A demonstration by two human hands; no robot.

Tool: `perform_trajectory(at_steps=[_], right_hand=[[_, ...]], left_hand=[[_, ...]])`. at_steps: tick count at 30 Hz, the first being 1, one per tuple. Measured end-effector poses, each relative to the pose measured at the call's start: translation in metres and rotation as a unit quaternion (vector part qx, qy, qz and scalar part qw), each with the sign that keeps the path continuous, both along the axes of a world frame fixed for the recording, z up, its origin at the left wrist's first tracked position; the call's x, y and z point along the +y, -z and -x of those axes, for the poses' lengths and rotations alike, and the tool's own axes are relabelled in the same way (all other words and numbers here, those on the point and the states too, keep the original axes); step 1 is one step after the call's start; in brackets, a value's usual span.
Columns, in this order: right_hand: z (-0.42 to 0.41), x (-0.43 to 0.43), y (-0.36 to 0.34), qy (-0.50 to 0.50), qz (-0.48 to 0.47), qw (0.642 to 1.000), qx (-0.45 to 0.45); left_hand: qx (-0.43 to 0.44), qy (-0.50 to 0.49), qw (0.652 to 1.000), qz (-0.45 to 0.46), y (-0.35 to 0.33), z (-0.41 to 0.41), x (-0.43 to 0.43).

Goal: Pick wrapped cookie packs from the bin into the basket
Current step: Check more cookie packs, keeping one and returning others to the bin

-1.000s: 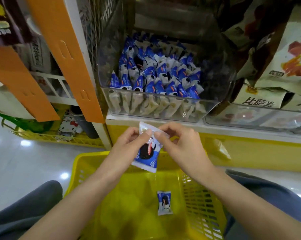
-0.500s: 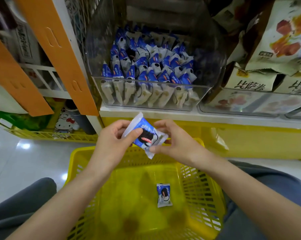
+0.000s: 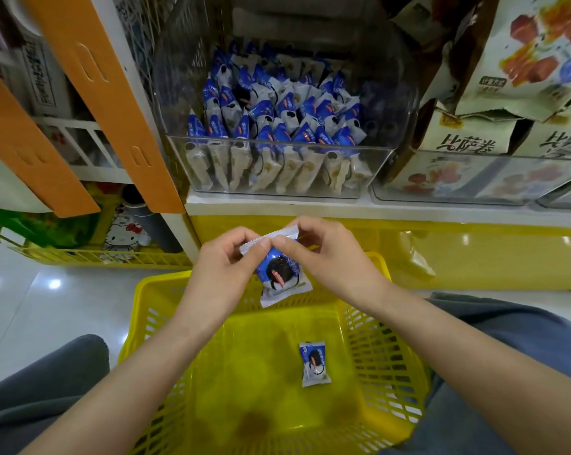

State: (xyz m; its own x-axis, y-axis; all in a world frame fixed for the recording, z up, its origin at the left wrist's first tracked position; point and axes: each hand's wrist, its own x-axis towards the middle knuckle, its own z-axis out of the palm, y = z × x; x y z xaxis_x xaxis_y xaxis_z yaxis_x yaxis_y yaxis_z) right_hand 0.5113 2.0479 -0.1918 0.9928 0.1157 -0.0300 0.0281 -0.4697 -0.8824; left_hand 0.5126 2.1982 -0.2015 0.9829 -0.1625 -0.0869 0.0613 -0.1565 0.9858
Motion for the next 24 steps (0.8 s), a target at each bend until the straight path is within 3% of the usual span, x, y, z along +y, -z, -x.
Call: perform_trajectory(at_steps=[4, 8, 10, 13, 16, 18, 22, 24], right_hand=[[0.001, -0.003, -0.002, -0.003, 0.056, 0.996, -0.072], [0.005, -0.004, -0.005, -0.059, 0.224, 0.944, -0.233], [0.006, -0.005, -0.005, -0.052, 0.245, 0.936, -0.247], [0.003, -0.004, -0.005, 0.031, 0.147, 0.976, -0.159], [-0.005, -0.008, -0.003, 0.12, 0.08, 0.988, -0.059], [-0.008, -0.009, -0.004, 0.143, 0.0, 0.99, 0.014], [-0.004, -0.003, -0.009, 0.078, -0.174, 0.976, 0.106], [-0.001, -0.003, -0.009, 0.033, -0.171, 0.981, 0.088]], left_hand=[[0.001, 0.001, 1.0, -0.012, 0.002, 0.0, -0.004], [0.014, 0.011, 1.0, 0.017, 0.001, -0.001, -0.006], [0.017, 0.013, 1.0, 0.017, 0.001, -0.002, -0.007], [0.014, -0.024, 1.0, 0.013, 0.004, -0.003, -0.009], [-0.059, -0.04, 0.994, -0.077, 0.005, 0.0, -0.01], [-0.073, -0.009, 0.994, -0.086, 0.005, 0.003, -0.012], [0.027, 0.026, 0.999, -0.005, 0.005, 0.004, -0.012], [0.081, 0.022, 0.996, 0.042, 0.005, 0.003, -0.01]])
